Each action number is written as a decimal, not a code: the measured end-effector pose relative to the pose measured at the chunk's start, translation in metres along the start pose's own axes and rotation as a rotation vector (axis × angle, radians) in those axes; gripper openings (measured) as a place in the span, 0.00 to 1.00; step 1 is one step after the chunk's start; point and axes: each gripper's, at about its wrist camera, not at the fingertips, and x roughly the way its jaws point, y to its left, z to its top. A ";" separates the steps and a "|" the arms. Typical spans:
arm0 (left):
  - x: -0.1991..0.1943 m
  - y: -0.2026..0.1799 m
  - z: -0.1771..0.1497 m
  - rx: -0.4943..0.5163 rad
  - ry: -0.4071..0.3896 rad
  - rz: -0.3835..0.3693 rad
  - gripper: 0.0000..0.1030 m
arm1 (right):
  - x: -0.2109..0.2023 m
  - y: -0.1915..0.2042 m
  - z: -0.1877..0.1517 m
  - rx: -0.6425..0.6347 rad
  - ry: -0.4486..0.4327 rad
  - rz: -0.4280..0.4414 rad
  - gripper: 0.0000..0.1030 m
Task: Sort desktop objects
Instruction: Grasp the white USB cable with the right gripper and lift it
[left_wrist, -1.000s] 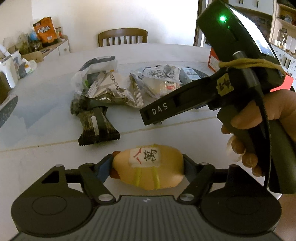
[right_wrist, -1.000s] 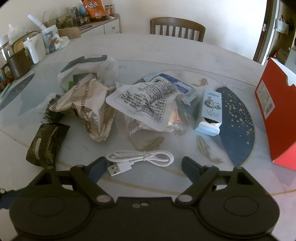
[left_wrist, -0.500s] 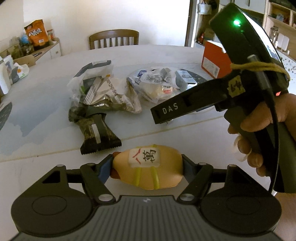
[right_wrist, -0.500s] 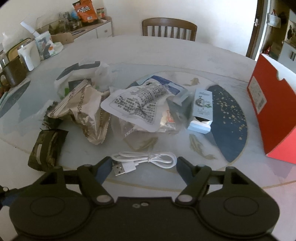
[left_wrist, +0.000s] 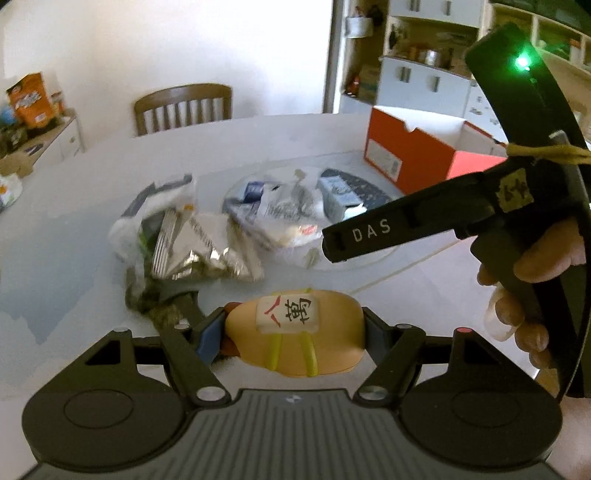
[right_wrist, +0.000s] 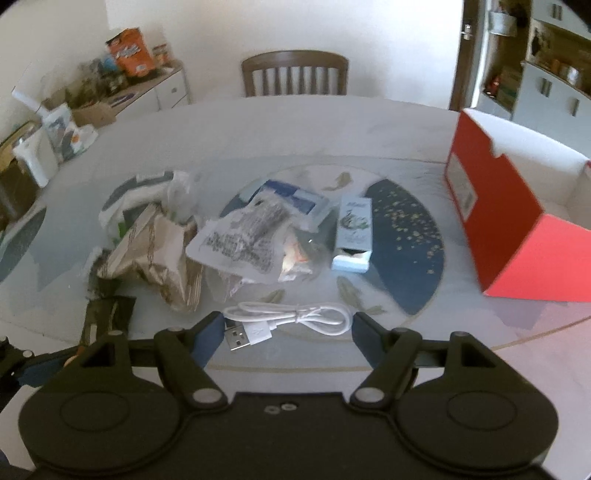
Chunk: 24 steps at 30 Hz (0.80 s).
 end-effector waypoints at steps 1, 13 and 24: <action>-0.002 0.001 0.003 0.010 -0.006 -0.008 0.73 | -0.003 0.000 0.000 0.006 -0.005 -0.005 0.73; -0.017 0.013 0.045 0.085 -0.102 -0.102 0.73 | -0.057 -0.015 0.014 0.071 -0.097 -0.071 0.73; -0.019 -0.001 0.084 0.120 -0.125 -0.171 0.73 | -0.093 -0.045 0.021 0.134 -0.159 -0.071 0.69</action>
